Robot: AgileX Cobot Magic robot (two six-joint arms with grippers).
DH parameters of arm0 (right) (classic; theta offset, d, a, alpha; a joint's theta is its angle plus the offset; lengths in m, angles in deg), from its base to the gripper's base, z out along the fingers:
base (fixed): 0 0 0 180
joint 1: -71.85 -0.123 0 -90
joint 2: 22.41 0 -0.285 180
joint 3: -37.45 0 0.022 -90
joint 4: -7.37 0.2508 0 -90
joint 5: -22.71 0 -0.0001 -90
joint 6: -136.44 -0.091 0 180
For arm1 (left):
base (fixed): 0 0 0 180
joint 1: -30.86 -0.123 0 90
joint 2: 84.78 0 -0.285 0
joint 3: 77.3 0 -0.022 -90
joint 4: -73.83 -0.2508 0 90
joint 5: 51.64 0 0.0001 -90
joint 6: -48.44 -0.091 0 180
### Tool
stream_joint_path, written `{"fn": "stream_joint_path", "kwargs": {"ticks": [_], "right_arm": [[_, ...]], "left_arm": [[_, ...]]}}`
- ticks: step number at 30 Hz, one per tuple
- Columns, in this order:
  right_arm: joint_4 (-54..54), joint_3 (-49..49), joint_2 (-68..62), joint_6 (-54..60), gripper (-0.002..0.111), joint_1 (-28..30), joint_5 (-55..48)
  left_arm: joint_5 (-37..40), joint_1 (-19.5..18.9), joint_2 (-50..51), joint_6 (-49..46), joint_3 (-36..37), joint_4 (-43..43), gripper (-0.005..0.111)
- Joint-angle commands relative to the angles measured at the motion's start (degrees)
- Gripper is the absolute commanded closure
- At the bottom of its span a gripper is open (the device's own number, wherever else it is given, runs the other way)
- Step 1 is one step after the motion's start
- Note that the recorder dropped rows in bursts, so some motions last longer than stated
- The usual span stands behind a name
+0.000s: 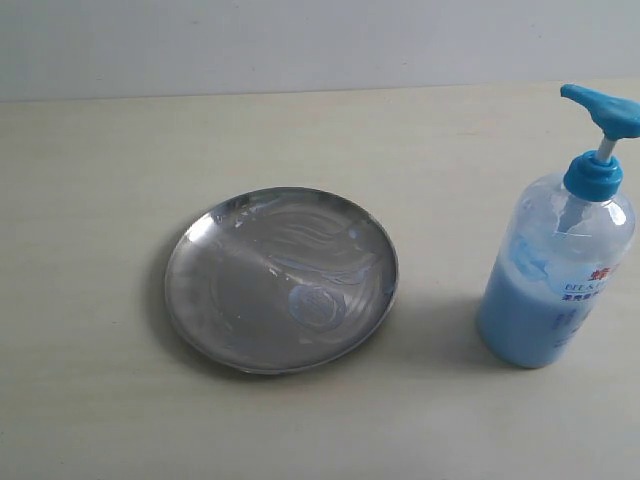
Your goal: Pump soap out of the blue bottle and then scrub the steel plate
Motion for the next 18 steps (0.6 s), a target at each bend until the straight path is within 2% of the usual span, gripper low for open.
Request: {"fn": "stream_joint_path", "kwargs": {"ticks": [1,18], "right_arm": [[-0.31,0.26,0.36,-0.29,0.108,0.39,0.86],[-0.08,0.26,0.36,-0.29,0.108,0.39,1.49]], "left_arm": [[-0.55,-0.16,-0.37,0.21,0.16,-0.17,0.107],[-0.55,-0.16,-0.37,0.21,0.16,-0.17,0.107]]}}
